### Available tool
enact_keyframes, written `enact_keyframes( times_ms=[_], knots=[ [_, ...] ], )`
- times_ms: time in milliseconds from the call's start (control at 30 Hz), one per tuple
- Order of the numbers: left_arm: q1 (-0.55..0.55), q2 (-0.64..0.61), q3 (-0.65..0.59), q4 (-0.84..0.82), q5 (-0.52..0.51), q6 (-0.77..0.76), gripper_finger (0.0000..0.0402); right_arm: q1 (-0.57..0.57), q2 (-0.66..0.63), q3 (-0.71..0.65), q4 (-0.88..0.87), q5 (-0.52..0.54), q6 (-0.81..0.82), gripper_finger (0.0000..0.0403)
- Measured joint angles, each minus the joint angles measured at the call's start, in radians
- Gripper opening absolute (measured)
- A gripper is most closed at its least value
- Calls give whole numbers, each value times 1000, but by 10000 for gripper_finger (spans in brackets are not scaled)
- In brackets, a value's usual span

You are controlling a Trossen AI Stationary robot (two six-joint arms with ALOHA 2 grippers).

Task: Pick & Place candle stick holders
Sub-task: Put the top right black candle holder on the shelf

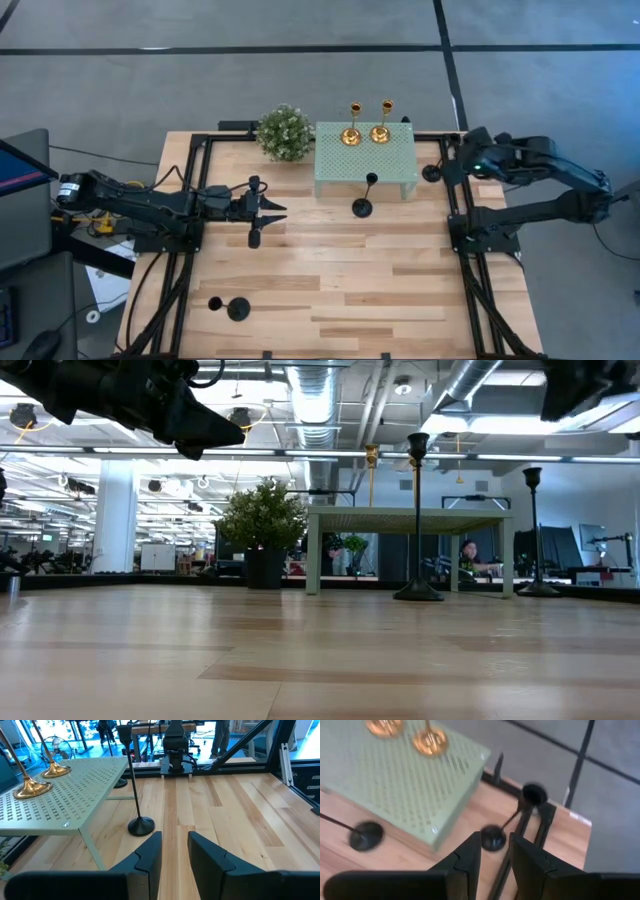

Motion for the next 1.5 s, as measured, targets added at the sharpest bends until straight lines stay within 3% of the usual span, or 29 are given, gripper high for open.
enact_keyframes(
  times_ms=[200, 467, 833, 967, 1167, 1300, 1500],
  knots=[
    [0, 0, 0, 0, 0, 0, 95, -4, -37, -149, 86, -95, 57, 92],
    [0, 0, 0, 1, 0, 0, 95, 9, -38, -304, 204, -95, 166, 92],
    [0, 0, 0, 1, 0, 0, 95, 66, -32, -479, 308, 131, 409, 92],
    [0, 0, 0, 1, 0, 0, 95, 66, -30, -532, 402, 142, 393, 92],
    [0, 0, 0, 1, 0, 0, 95, 64, -30, -569, 401, 150, 395, 94],
    [0, 0, 0, 1, 0, 0, 95, 40, -30, -577, 397, 146, 389, 109],
    [0, 0, 0, 0, 0, 0, 95, -21, -30, -577, 399, 146, 386, 166]
  ],
)
